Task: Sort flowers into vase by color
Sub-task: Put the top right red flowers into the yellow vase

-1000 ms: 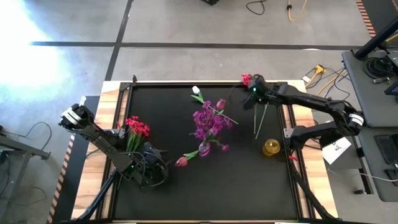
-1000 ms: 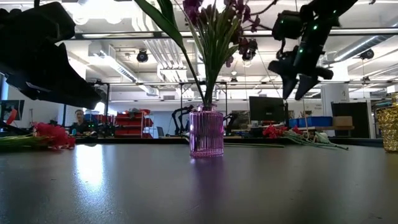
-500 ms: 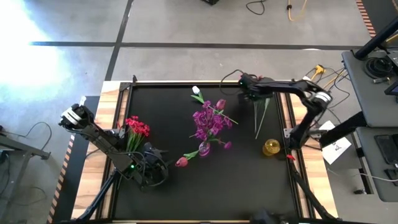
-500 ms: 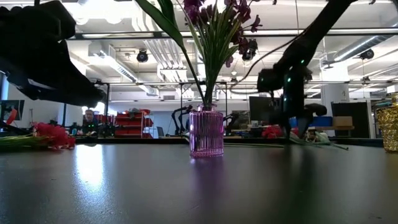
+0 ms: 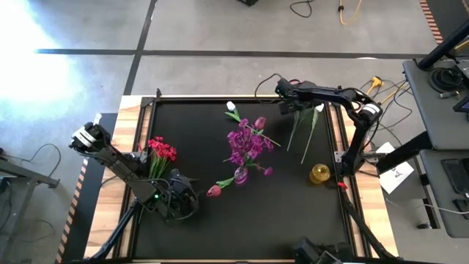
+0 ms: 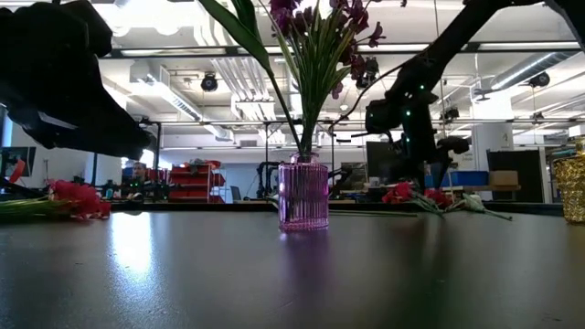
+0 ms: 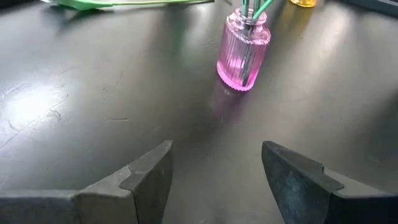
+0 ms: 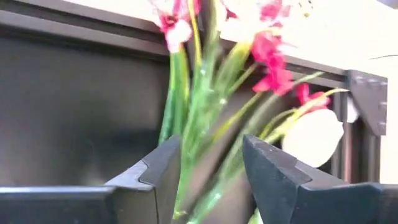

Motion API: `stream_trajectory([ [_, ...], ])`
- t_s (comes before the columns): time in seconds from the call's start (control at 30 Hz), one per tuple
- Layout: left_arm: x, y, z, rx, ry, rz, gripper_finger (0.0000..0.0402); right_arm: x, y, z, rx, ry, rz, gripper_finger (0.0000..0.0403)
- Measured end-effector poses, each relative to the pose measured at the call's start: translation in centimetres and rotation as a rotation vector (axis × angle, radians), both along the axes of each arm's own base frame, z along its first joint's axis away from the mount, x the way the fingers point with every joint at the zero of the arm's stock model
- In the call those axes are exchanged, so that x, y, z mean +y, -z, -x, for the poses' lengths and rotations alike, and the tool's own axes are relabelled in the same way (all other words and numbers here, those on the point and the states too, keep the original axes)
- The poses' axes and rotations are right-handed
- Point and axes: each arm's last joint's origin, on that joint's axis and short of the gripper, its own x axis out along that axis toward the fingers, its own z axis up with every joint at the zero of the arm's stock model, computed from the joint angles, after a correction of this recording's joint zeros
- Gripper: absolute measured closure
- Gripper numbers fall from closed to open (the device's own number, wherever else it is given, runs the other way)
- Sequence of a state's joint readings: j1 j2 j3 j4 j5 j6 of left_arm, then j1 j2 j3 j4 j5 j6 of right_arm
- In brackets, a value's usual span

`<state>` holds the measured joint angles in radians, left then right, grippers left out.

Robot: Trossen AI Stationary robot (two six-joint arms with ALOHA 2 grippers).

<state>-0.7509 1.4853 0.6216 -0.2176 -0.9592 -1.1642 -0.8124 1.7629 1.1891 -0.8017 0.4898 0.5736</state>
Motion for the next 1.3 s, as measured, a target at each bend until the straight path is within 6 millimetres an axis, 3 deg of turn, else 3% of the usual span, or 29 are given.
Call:
stream_trajectory([
  [0.27,0.1,-0.1,0.0,-0.027,-0.021,-0.031,0.0173,-0.3,1.6,0.3,-0.181,0.050,-0.017,0.0247],
  [0.47,-0.1,-0.1,-0.1,-0.027,-0.010,-0.008,0.0173,-0.1,2.8,1.1,-0.173,0.102,-0.039,0.0249],
  [0.57,-0.2,-0.2,-0.2,-0.040,-0.005,-0.007,0.0173,0.1,2.8,0.7,-0.213,0.077,-0.061,0.0279],
  [0.77,-0.7,-0.7,-0.7,-0.089,0.029,-0.019,0.0173,1.5,2.5,-0.8,-0.221,-0.040,-0.087,0.0380],
  [0.9,-0.9,-0.8,-0.5,-0.082,0.050,-0.037,0.0173,4.1,1.0,-2.5,-0.228,-0.207,-0.051,0.0386],
  [1.03,-0.9,-0.8,-0.5,-0.083,0.050,-0.035,0.0173,7.1,-2.3,-3.0,-0.310,-0.316,0.143,0.0388],
  [1.13,-0.9,-0.8,-0.5,-0.086,0.047,-0.030,0.0173,9.7,-5.3,-2.2,-0.427,-0.411,0.297,0.0389],
  [1.3,-0.8,-0.8,-0.5,-0.103,0.028,-0.046,0.0173,15.2,-9.1,1.1,-0.605,-0.633,0.509,0.0390],
])
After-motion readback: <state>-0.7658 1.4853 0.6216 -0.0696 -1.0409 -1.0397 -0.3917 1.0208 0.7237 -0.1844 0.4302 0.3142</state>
